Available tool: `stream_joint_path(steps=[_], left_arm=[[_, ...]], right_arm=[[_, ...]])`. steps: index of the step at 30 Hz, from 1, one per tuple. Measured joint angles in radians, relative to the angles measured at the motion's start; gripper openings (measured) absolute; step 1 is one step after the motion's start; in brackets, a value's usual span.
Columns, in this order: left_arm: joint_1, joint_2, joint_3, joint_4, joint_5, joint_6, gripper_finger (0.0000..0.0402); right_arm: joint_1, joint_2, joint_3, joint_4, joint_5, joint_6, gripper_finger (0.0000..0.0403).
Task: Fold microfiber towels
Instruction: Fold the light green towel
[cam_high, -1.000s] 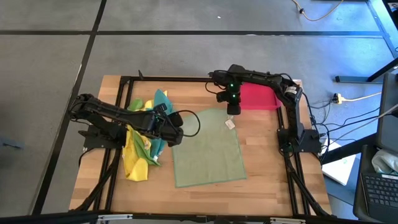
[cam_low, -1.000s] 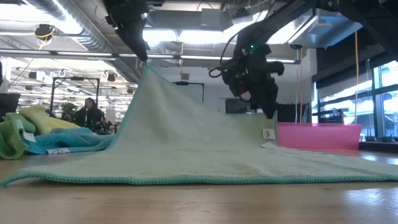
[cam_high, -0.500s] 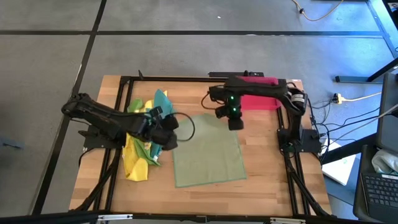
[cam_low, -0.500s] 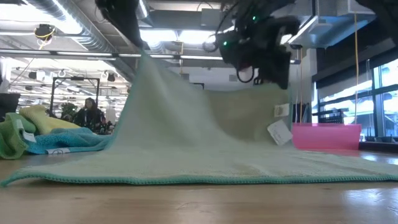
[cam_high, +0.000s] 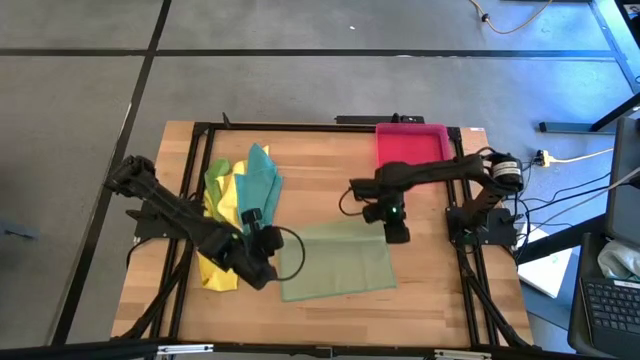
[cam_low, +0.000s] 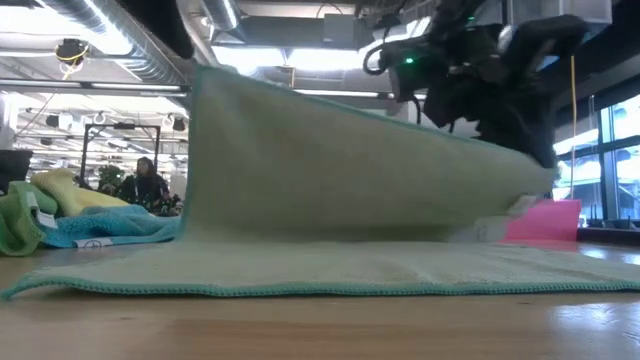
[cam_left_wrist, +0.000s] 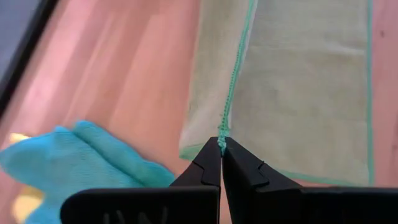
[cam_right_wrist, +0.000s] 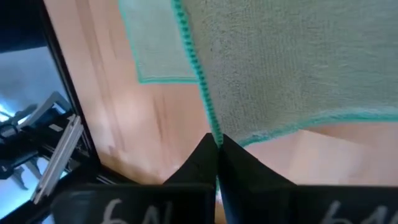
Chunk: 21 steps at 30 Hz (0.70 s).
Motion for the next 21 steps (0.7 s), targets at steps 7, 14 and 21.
stream_joint_path(steps=[7,14,21], left_arm=[[-0.043,0.099,0.000,0.023,0.079,-0.066,0.0000],[-0.073,0.128,-0.001,-0.024,0.118,-0.132,0.0000],[-0.079,0.128,-0.001,-0.016,0.125,-0.143,0.0000]], right_arm=[[0.125,-0.023,-0.042,0.060,-0.036,0.090,0.0006],[0.204,-0.040,-0.030,0.158,-0.034,0.158,0.0007],[0.251,-0.035,-0.030,0.233,0.004,0.179,0.0008]])
